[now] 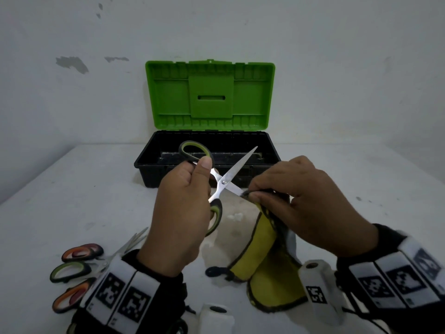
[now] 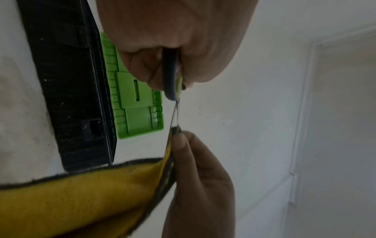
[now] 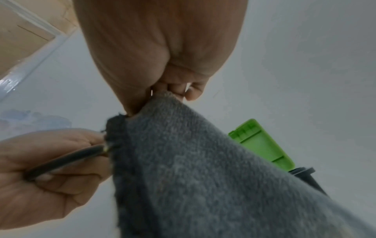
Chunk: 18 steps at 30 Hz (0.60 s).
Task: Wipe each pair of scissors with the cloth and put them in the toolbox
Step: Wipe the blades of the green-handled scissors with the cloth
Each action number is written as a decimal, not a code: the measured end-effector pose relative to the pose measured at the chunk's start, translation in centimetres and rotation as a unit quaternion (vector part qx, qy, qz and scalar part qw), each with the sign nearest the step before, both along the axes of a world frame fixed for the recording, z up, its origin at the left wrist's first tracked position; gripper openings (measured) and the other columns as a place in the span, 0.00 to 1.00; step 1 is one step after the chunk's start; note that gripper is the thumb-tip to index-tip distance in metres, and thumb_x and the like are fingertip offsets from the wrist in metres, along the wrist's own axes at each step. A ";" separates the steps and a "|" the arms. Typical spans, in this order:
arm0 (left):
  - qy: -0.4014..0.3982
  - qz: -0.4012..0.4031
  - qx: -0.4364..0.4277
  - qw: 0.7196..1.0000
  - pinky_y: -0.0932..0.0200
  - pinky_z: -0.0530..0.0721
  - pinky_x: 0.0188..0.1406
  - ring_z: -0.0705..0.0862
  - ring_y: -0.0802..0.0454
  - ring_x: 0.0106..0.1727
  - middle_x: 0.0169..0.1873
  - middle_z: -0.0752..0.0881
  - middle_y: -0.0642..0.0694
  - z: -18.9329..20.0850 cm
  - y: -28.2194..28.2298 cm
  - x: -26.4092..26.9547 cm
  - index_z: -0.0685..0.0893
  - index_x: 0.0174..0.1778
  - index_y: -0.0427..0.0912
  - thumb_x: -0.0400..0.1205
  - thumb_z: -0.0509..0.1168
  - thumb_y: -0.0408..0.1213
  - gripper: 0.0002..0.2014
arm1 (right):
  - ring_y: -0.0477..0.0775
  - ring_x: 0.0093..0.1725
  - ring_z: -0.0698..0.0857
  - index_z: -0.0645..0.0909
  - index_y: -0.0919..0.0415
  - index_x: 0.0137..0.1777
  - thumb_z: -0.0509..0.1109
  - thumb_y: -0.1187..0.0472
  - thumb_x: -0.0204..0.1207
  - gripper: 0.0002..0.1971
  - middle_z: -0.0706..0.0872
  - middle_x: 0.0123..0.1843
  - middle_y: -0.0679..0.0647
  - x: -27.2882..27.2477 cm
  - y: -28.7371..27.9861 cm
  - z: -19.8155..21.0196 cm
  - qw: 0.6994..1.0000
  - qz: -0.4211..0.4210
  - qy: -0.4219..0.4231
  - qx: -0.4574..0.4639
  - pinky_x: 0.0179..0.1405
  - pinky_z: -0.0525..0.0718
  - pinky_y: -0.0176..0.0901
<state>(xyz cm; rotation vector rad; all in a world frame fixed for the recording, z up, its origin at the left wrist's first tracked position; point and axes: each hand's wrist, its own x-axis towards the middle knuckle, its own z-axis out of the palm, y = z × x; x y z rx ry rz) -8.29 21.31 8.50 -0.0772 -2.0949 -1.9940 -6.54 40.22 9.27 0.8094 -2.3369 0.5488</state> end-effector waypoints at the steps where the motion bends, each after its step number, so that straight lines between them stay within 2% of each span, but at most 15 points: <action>1: -0.008 0.001 0.010 1.000 0.60 0.62 0.17 0.62 0.58 0.19 0.19 0.68 0.54 0.0 -0.1 -0.1 0.73 0.27 0.44 0.86 0.61 0.49 0.22 | 0.31 0.46 0.78 0.90 0.50 0.48 0.68 0.50 0.79 0.10 0.90 0.44 0.40 0.2 0.5 0.2 1.000 0.006 -0.004 0.012 0.53 0.72 0.37; 3: -0.022 0.002 0.024 0.999 0.63 0.62 0.14 0.61 0.59 0.17 0.18 0.68 0.56 0.0 -0.2 -0.2 0.75 0.30 0.43 0.86 0.61 0.49 0.20 | 0.25 0.45 0.76 0.91 0.50 0.47 0.68 0.50 0.78 0.10 0.89 0.42 0.38 0.5 1.1 0.6 0.999 0.015 -0.018 0.022 0.54 0.69 0.24; 5: -0.031 0.000 0.033 0.999 0.63 0.62 0.14 0.62 0.59 0.17 0.17 0.68 0.56 0.0 -0.1 -0.2 0.77 0.33 0.40 0.86 0.60 0.49 0.20 | 0.22 0.42 0.76 0.90 0.52 0.45 0.68 0.51 0.78 0.10 0.89 0.40 0.39 0.7 1.4 1.1 0.999 0.017 -0.028 0.000 0.53 0.68 0.17; 9: -0.019 -0.011 0.014 1.000 0.61 0.62 0.17 0.61 0.58 0.18 0.19 0.67 0.54 0.0 1.0 0.3 0.76 0.35 0.34 0.86 0.60 0.50 0.22 | 0.37 0.40 0.81 0.91 0.56 0.44 0.71 0.56 0.77 0.08 0.92 0.39 0.47 0.4 0.0 1.6 0.999 0.019 0.002 -0.033 0.47 0.72 0.18; 13: -0.032 -0.019 0.047 0.998 0.60 0.61 0.17 0.61 0.58 0.19 0.19 0.67 0.55 0.2 0.9 0.3 0.78 0.36 0.36 0.86 0.60 0.49 0.20 | 0.40 0.43 0.83 0.92 0.56 0.47 0.71 0.55 0.78 0.09 0.92 0.41 0.47 0.2 -0.8 1.1 0.999 0.028 0.014 -0.026 0.48 0.73 0.25; 15: -0.046 -0.020 0.064 0.997 0.62 0.60 0.17 0.60 0.57 0.18 0.19 0.66 0.55 0.4 0.4 0.2 0.79 0.30 0.43 0.86 0.61 0.49 0.21 | 0.36 0.43 0.82 0.92 0.55 0.46 0.70 0.53 0.78 0.10 0.92 0.42 0.44 0.5 -0.2 0.8 0.999 0.034 0.008 -0.009 0.51 0.72 0.24; 16: -0.053 -0.019 0.067 0.996 0.63 0.60 0.16 0.59 0.58 0.18 0.18 0.66 0.55 0.4 0.2 0.2 0.78 0.23 0.48 0.86 0.61 0.49 0.23 | 0.31 0.43 0.80 0.92 0.54 0.46 0.70 0.51 0.78 0.11 0.91 0.42 0.42 0.8 0.2 0.6 0.999 0.033 -0.002 -0.004 0.52 0.71 0.22; 18: -0.064 -0.020 0.072 0.995 0.64 0.60 0.12 0.59 0.60 0.16 0.18 0.64 0.56 0.6 0.0 0.1 0.76 0.16 0.53 0.87 0.61 0.49 0.28 | 0.20 0.45 0.76 0.91 0.53 0.46 0.69 0.51 0.77 0.11 0.86 0.41 0.36 1.4 1.0 0.2 0.999 0.030 -0.023 -0.009 0.53 0.69 0.17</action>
